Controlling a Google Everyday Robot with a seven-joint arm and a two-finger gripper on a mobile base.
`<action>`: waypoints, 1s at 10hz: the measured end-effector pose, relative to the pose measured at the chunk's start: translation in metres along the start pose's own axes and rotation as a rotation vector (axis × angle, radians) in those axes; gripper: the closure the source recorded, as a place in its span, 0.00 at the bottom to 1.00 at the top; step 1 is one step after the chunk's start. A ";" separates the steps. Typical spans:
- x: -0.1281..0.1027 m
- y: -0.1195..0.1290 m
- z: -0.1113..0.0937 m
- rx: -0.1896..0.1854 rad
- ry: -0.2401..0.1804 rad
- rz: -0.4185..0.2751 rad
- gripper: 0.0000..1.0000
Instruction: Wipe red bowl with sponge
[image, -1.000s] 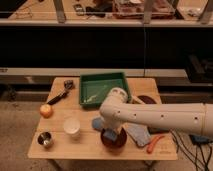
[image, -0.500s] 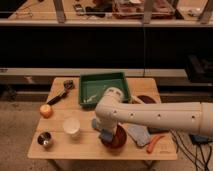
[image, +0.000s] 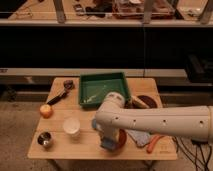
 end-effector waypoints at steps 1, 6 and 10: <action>0.000 0.010 -0.004 -0.010 0.006 0.015 1.00; 0.016 0.037 -0.009 -0.015 0.036 0.080 1.00; 0.039 0.022 0.014 0.039 0.041 0.084 1.00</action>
